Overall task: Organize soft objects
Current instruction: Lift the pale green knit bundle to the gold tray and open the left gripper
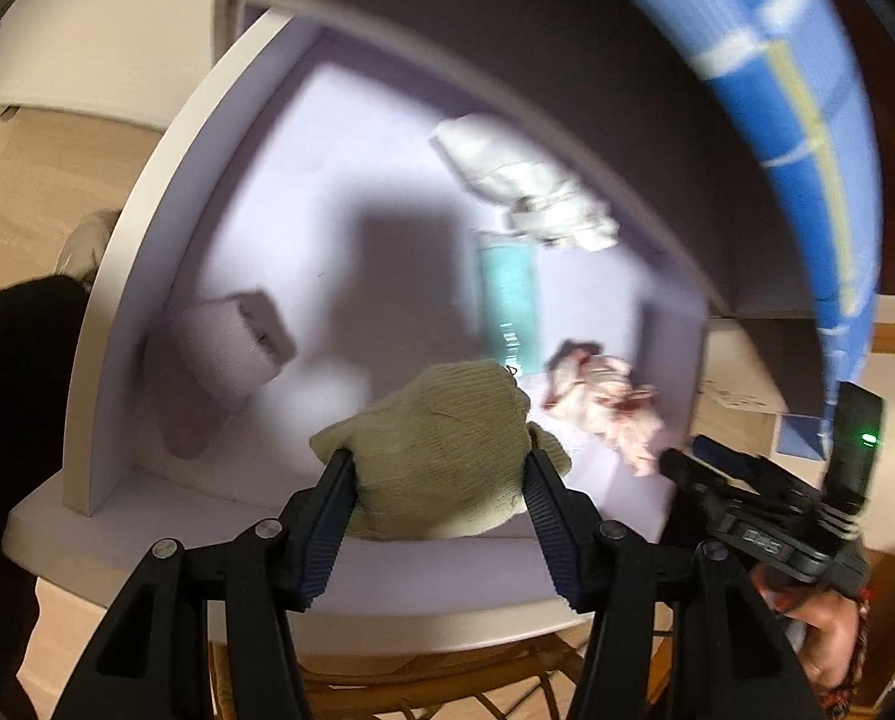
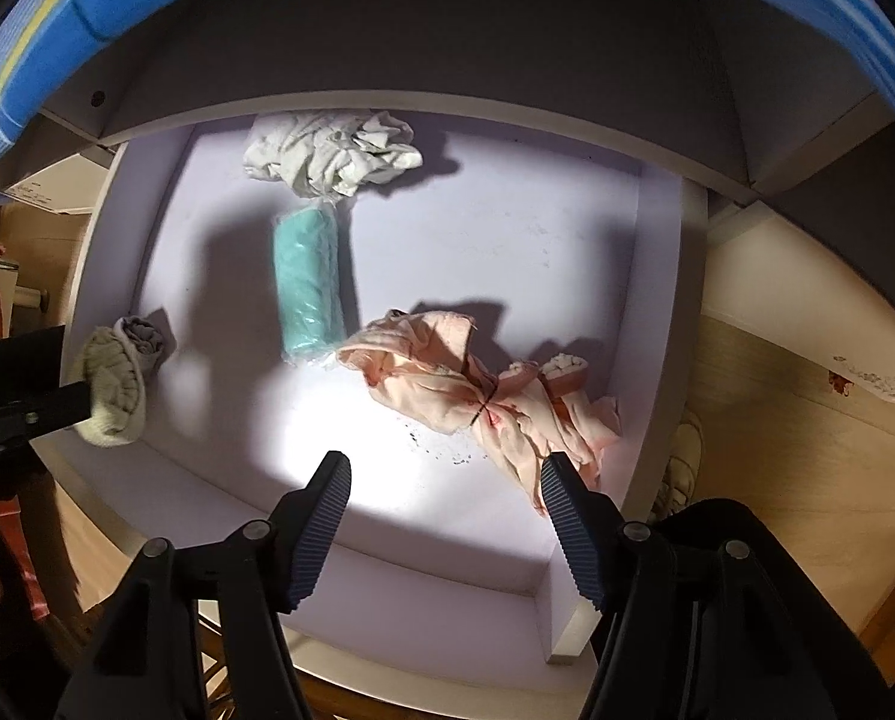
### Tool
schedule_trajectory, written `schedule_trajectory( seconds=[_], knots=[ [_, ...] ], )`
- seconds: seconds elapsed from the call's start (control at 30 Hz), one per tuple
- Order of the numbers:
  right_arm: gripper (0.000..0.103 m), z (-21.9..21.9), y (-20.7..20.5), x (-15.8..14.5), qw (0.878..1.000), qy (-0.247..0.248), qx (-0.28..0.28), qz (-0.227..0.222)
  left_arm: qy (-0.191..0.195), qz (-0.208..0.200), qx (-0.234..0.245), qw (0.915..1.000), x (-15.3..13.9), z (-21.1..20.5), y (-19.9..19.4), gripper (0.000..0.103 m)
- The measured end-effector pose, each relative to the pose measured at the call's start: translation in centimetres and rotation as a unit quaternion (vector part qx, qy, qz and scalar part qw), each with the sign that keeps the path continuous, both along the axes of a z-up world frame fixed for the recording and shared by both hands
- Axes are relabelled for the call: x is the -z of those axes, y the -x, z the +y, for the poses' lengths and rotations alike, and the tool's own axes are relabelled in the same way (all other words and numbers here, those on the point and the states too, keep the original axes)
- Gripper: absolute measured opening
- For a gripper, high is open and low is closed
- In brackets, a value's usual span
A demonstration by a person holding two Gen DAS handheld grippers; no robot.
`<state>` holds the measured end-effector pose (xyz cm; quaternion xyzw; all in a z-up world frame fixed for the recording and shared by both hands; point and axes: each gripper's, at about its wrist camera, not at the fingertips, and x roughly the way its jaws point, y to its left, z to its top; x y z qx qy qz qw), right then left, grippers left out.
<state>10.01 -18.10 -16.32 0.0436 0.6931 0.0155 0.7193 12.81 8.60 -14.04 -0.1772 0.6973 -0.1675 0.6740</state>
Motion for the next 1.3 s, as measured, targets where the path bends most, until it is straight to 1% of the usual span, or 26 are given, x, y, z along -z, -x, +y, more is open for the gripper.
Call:
schedule_trajectory(
  seconds=[0.17, 0.3, 0.33, 0.47, 0.57, 0.7, 0.8, 0.93, 1.03, 1.17, 1.3],
  knots=[
    [0.067, 0.1, 0.1, -0.1, 1.0, -0.001, 0.0, 0.0, 0.021, -0.032, 0.018, 0.9991, -3.5, -0.6, 0.2, 0.057],
    [0.067, 0.1, 0.1, -0.2, 1.0, -0.003, 0.001, -0.001, 0.043, -0.075, 0.039, 0.9955, -7.7, -1.3, 0.4, 0.057],
    [0.067, 0.1, 0.1, -0.2, 1.0, -0.004, 0.001, -0.001, 0.048, -0.09, 0.046, 0.9938, -9.2, -1.5, 0.3, 0.057],
    [0.067, 0.2, 0.1, -0.3, 1.0, -0.007, 0.0, -0.001, 0.069, -0.134, 0.066, 0.9864, -13.6, -3.2, -0.2, 0.057],
    [0.067, 0.1, 0.1, -0.3, 1.0, -0.009, 0.0, 0.0, 0.086, -0.175, 0.081, 0.9774, -17.7, -4.5, -0.7, 0.057],
    [0.067, 0.2, 0.1, -0.3, 1.0, -0.012, 0.001, 0.001, 0.103, -0.209, 0.093, 0.968, -21.5, -6.0, -1.6, 0.057],
    [0.067, 0.2, 0.1, -0.5, 1.0, -0.016, 0.001, -0.002, 0.107, -0.232, 0.094, 0.9623, -23.9, -7.1, -3.0, 0.057],
    [0.067, 0.4, 0.1, -0.8, 1.0, -0.022, 0.0, -0.006, 0.101, -0.25, 0.088, 0.959, -25.9, -8.2, -5.1, 0.057],
    [0.067, 0.5, 0.1, -0.7, 1.0, -0.024, -0.001, -0.004, 0.076, -0.264, 0.088, 0.9575, -26.7, -9.6, -7.1, 0.057],
    [0.067, 0.5, 0.2, -0.7, 1.0, -0.029, -0.002, -0.001, 0.037, -0.263, 0.087, 0.96, -26.2, -10.5, -9.8, 0.057],
    [0.067, 0.6, 0.2, -0.7, 0.999, -0.034, -0.003, 0.0, 0.006, -0.25, 0.085, 0.9646, -24.5, -11.5, -12.5, 0.057]
  ],
)
